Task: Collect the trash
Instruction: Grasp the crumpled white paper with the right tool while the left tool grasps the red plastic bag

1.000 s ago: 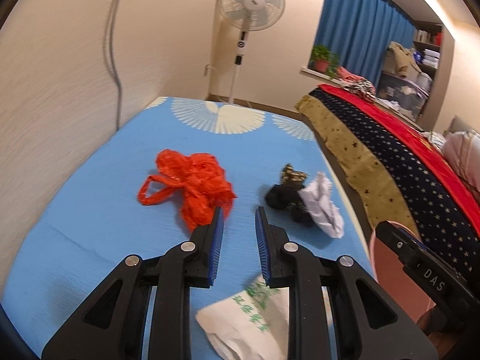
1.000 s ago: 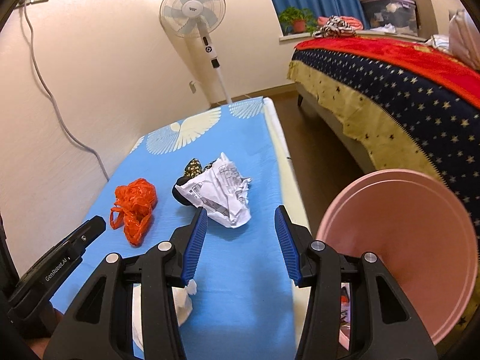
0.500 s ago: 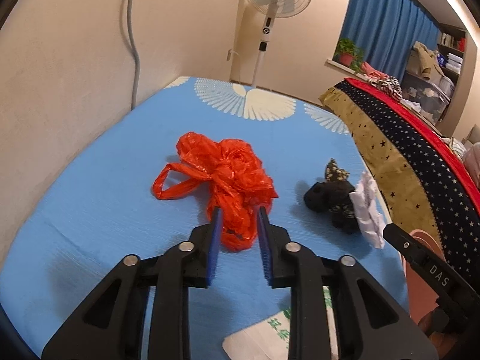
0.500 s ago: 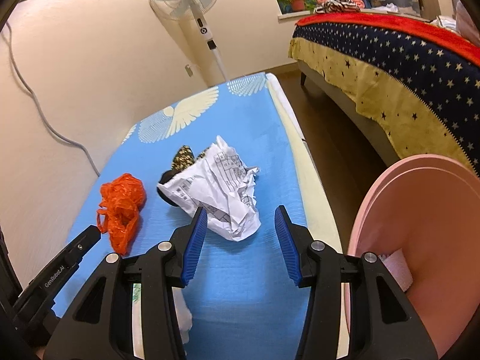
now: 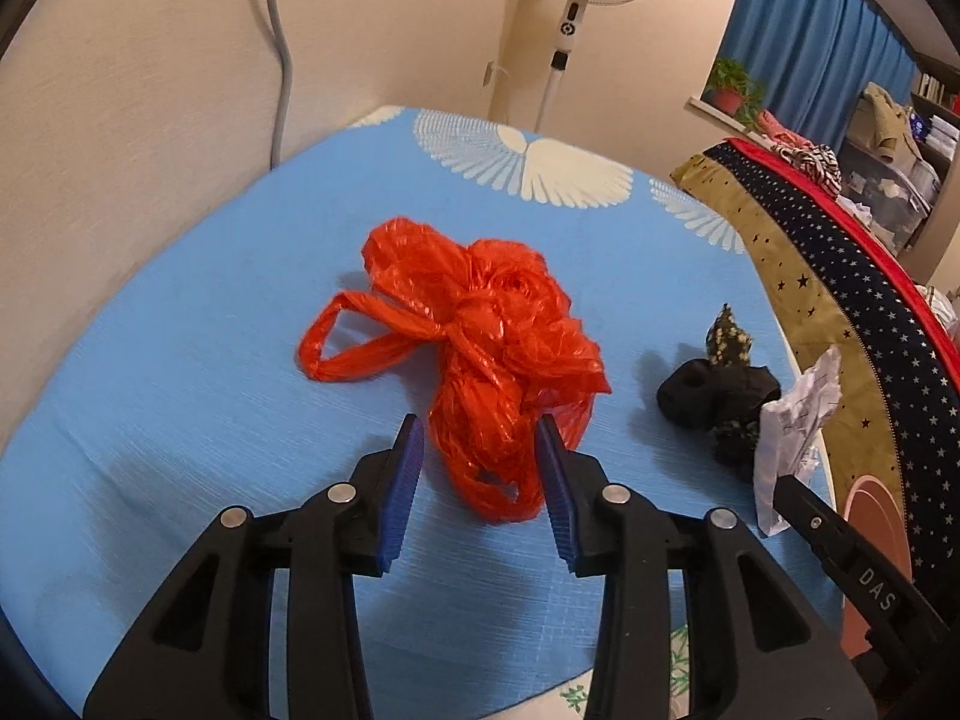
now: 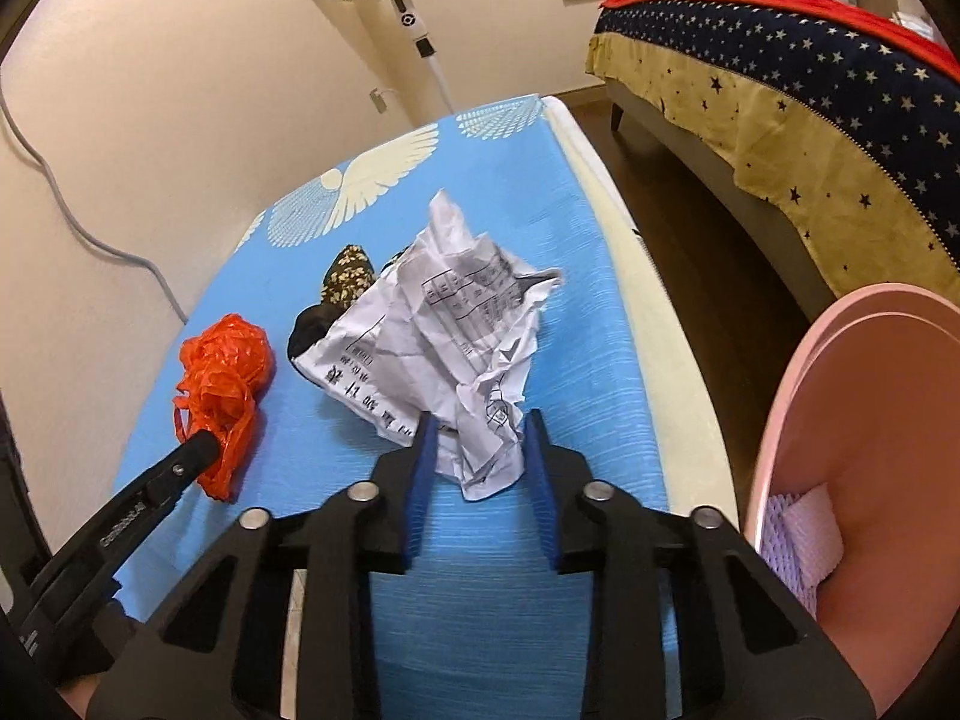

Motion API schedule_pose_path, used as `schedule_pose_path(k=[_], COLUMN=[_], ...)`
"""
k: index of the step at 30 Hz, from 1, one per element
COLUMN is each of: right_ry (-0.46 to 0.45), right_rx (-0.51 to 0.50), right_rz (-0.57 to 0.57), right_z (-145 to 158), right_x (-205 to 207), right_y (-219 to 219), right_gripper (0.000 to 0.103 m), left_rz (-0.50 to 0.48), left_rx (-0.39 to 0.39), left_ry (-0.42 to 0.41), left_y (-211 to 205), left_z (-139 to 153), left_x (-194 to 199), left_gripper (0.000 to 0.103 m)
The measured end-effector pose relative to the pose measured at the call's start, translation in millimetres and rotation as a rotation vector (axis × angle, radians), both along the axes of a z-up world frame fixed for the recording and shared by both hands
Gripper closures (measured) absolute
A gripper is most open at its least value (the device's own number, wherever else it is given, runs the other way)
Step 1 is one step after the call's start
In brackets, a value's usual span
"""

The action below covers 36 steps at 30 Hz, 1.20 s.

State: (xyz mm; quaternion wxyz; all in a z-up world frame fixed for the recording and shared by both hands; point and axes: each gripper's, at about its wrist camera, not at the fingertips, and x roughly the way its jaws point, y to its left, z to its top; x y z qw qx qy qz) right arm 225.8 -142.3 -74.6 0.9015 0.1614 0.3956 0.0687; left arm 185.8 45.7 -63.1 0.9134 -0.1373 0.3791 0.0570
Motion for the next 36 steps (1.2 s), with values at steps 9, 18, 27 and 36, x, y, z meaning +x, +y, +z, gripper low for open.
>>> schedule_pose_path(k=[9,18,27,36], right_ry=[-0.024,-0.066,-0.113,-0.168], right_rx=[-0.012,-0.028,-0.065,-0.101], right_rz=[0.019,0.025,0.023,0.005], right_z=[6,26,49,76], right_x=[-6,-21,-50,-85], right_y=[2,0,-8,-19], right_gripper=[0.092,0.094,0.095,0.095], left_rz=[-0.008,-0.017,-0.043,-0.068], left_rx=[-0.022,0.001,-0.002,0.002], left_ry=[0.024,-0.012,-0.058,-0.113], left_y=[2,-3,-8,-14], left_z=[-5,8,28,52], left_x=[4,-6,-27,-56], left_gripper=[0.076,0.086,0.089,0.089])
